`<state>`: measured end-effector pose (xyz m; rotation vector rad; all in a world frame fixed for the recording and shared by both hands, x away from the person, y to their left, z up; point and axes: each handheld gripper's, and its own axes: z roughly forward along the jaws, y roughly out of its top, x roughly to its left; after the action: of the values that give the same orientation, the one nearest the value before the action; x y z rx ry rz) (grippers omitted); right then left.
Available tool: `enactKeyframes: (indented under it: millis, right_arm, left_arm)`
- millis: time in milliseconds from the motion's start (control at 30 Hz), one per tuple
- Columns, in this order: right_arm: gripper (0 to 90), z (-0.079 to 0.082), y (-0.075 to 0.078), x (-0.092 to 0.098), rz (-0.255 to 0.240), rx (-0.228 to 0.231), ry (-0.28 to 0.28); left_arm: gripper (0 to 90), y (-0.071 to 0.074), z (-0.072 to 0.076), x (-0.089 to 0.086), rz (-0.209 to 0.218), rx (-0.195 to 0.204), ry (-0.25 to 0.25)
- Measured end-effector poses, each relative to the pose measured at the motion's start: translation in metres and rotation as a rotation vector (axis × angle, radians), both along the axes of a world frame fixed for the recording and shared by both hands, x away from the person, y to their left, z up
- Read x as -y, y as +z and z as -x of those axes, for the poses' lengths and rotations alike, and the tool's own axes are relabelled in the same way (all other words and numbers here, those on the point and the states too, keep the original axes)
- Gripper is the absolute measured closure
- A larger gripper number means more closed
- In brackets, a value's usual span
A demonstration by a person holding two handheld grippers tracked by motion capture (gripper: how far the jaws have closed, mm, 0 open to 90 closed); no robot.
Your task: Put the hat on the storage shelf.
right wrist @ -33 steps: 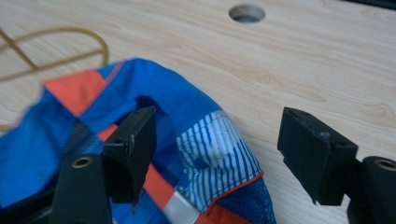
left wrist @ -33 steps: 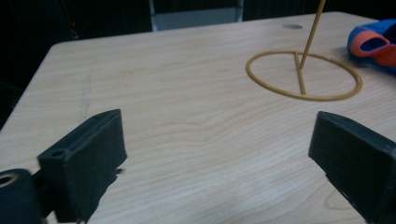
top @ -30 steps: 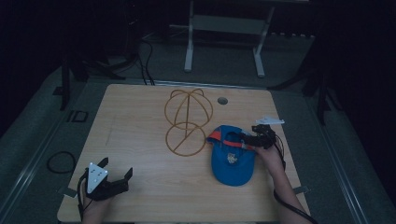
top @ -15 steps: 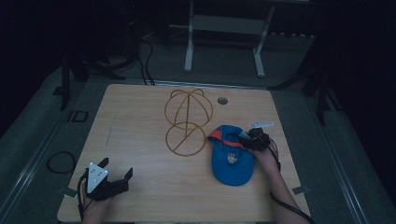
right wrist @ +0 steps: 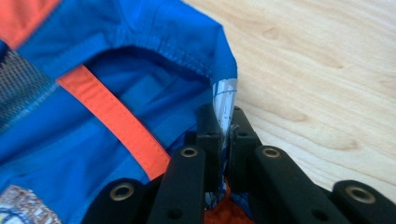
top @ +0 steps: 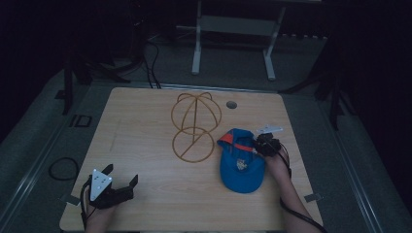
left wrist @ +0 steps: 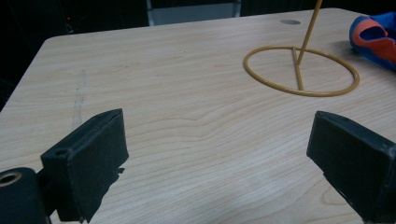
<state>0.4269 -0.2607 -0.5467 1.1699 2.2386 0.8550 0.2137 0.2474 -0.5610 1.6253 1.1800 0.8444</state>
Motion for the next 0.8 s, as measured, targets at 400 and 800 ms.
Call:
enactKeyframes:
  millis: [400, 800]
  right_arm:
    - [86.8, 0.018, 0.044, 0.007, -0.037, 0.093, 0.014]
    - [86.9, 0.043, 0.109, 0.019, -0.083, 0.229, 0.034]
  left_arm:
    - [6.1, 0.0, 0.0, 0.001, 0.004, 0.001, -0.002]
    - [6.1, 0.003, -0.001, 0.002, 0.02, 0.002, -0.025]
